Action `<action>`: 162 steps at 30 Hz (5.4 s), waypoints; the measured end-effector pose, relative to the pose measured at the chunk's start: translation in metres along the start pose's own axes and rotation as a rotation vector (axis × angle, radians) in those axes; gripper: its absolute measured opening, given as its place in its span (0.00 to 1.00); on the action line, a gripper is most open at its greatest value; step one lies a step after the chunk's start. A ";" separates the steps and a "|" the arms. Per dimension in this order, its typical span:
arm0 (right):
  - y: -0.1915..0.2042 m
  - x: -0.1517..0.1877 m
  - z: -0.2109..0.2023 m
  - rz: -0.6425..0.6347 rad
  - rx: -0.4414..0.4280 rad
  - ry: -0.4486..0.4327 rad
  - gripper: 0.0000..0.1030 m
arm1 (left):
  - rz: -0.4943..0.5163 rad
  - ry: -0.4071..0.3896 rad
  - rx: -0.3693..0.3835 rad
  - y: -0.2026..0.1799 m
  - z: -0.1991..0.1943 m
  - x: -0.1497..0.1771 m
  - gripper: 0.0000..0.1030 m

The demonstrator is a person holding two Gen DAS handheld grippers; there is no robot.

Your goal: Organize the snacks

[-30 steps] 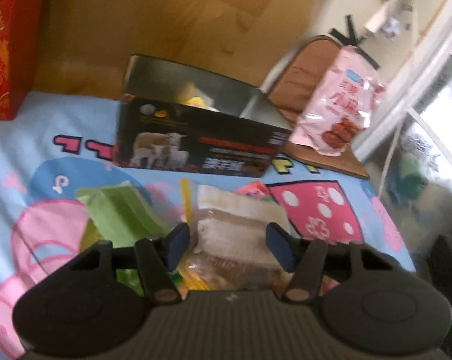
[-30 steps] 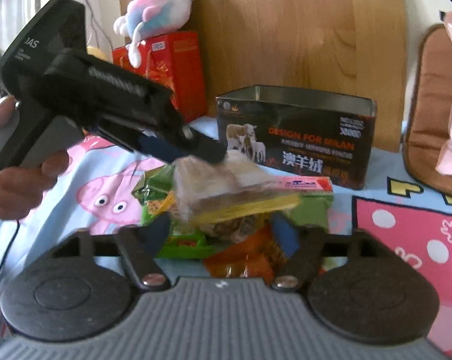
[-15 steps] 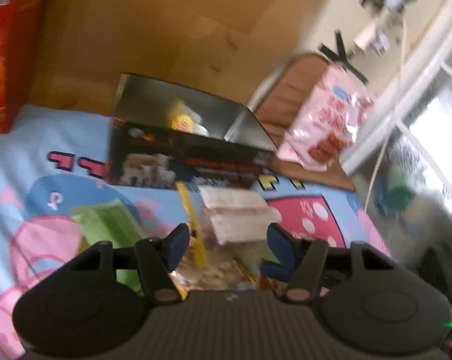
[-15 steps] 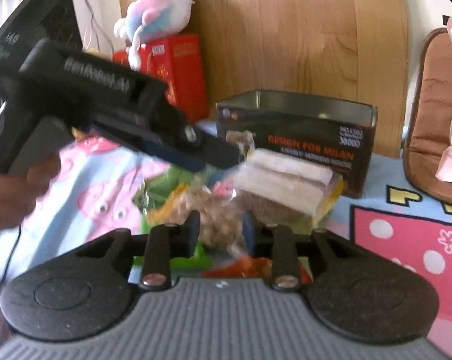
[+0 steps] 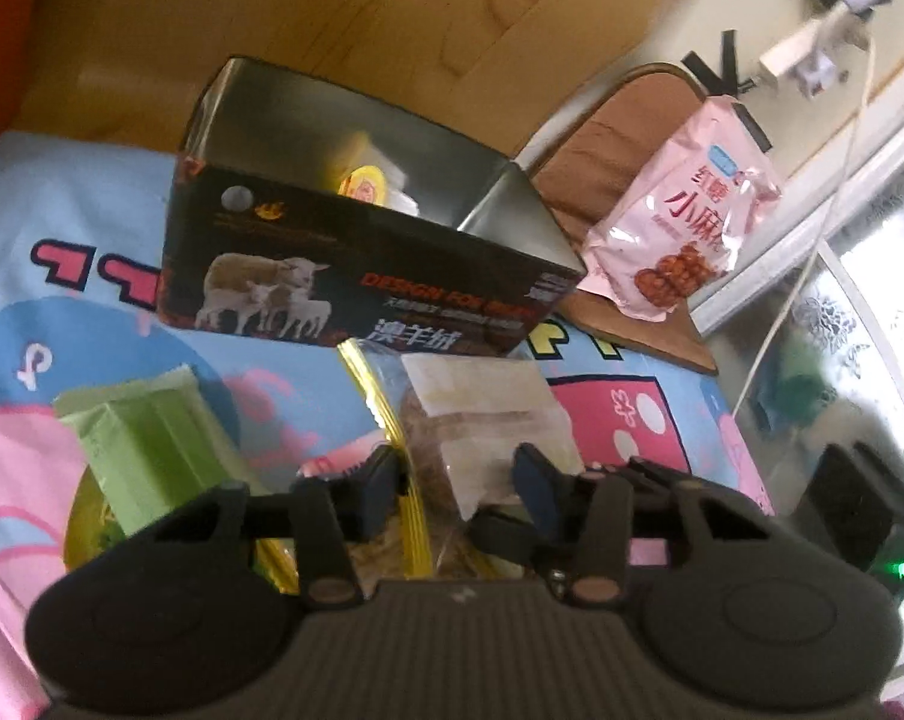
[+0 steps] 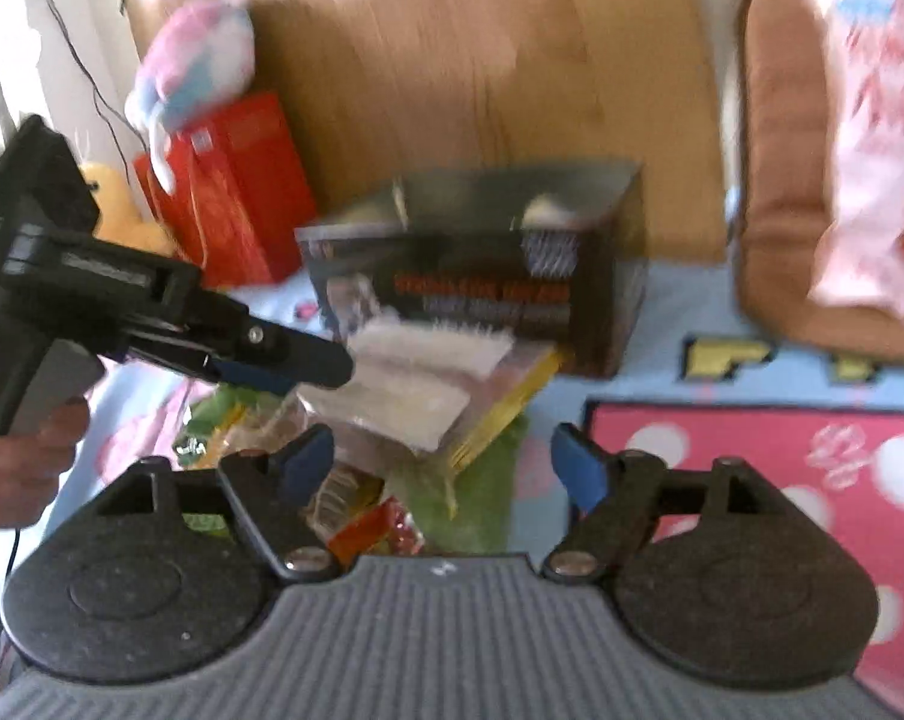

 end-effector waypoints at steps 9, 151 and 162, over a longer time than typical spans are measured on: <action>0.049 -0.004 -0.015 -0.179 0.013 -0.099 0.46 | 0.014 -0.121 0.035 -0.007 -0.050 -0.013 0.42; -0.048 0.015 -0.059 0.260 0.073 -0.135 0.50 | -0.031 -0.004 0.030 -0.016 0.012 -0.007 0.67; -0.016 0.028 -0.028 -0.117 0.219 -0.015 0.28 | 0.003 0.072 0.066 -0.030 0.046 0.012 0.29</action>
Point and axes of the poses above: each gripper's, at about its wrist camera, not at the fingertips, and z roughly the way its jaws point, y to its left, x to its underside, the point moved 5 cm from there along z, roughly the way its jaws point, and after that the axes turned 12 degrees about -x, right-handed, at the moved point
